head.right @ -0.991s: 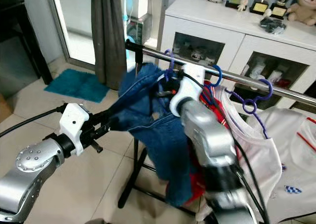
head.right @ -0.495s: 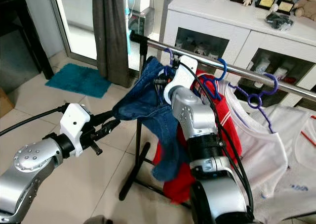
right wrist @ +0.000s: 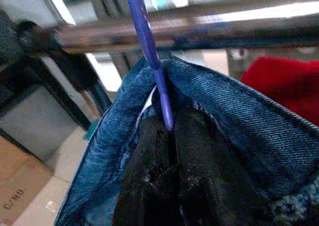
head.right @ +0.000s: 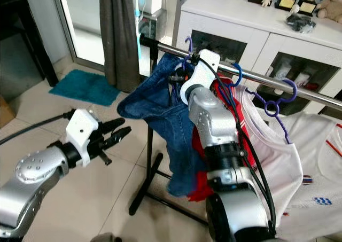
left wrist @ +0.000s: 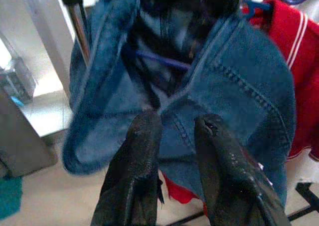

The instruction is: Hang hanger

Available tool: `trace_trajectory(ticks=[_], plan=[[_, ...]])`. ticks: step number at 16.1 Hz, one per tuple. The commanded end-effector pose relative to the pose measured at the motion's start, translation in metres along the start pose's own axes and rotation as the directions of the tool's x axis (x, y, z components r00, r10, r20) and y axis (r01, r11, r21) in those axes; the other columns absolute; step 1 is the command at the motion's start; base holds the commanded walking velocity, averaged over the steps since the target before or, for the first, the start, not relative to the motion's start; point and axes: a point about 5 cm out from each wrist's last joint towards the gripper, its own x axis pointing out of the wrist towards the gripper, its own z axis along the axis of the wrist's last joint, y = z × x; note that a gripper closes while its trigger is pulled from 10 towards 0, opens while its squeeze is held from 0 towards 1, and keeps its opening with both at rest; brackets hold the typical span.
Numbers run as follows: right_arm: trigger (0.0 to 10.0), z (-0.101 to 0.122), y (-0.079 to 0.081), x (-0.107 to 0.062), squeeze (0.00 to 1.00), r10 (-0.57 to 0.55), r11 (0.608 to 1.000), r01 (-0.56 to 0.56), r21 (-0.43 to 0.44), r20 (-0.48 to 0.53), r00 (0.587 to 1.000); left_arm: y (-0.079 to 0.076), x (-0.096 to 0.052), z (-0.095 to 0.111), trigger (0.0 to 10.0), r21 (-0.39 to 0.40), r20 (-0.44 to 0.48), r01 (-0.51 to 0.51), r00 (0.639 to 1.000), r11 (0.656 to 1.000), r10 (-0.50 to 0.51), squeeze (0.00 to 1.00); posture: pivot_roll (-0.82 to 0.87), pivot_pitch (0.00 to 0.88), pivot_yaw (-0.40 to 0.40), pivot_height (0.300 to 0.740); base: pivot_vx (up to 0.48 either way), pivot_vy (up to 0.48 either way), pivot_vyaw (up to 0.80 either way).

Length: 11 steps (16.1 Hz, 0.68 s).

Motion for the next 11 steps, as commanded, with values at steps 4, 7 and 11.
trace_trajectory(ticks=[4, 7, 11], plan=[[10.0, 0.013, -0.007, 0.018, 0.0, -0.092, 0.994, 0.093, 0.061, -0.021, 0.996, 0.0, 0.004, 0.001, 10.0, 0.002, 0.001, 0.029, 1.0, 1.0, -0.029, 0.0, 0.08, 0.0, -0.06, 0.74, 0.0, 0.0, 0.0], [10.0, 0.007, -0.009, 0.024, 0.0, -0.111, 0.992, 0.114, 0.051, -0.055, 0.992, 0.0, 0.004, 0.002, 10.0, 0.003, -0.001, 0.029, 1.0, 1.0, -0.029, 0.0, 0.08, 0.0, -0.065, 0.74, 0.0, 0.0, 0.0], [10.0, -0.023, -0.011, 0.022, 0.0, -0.057, 0.997, 0.049, -0.057, -0.143, 0.988, 0.0, 0.005, 0.002, 10.0, 0.007, -0.001, 0.034, 0.999, 0.999, -0.034, 0.0, 0.08, 0.0, -0.062, 0.74, 0.0, 0.0, 0.0]])
